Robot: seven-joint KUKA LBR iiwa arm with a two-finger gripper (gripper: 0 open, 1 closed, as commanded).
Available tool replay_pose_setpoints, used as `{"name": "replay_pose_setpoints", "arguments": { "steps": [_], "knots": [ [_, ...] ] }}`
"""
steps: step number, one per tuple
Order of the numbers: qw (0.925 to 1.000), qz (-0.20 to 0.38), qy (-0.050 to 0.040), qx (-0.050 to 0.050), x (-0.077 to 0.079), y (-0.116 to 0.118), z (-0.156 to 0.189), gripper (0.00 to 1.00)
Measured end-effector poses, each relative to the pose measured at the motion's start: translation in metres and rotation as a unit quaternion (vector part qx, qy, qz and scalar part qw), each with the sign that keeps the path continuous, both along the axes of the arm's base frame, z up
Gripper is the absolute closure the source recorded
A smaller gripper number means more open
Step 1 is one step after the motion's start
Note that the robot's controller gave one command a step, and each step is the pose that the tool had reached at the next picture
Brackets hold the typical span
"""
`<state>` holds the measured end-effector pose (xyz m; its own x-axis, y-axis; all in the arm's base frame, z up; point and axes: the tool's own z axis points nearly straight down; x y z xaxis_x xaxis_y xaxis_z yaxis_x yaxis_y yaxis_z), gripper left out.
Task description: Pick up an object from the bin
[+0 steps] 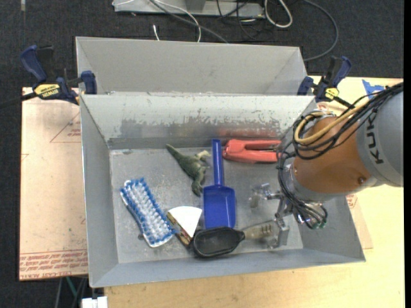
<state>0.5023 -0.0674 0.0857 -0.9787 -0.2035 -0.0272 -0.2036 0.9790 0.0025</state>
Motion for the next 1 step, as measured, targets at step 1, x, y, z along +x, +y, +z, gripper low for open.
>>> {"name": "replay_pose_setpoints", "arguments": {
  "steps": [1],
  "knots": [
    [0.9999,0.014,0.0002,0.001,0.0032,0.0175,-0.016,0.0]
  ]
}}
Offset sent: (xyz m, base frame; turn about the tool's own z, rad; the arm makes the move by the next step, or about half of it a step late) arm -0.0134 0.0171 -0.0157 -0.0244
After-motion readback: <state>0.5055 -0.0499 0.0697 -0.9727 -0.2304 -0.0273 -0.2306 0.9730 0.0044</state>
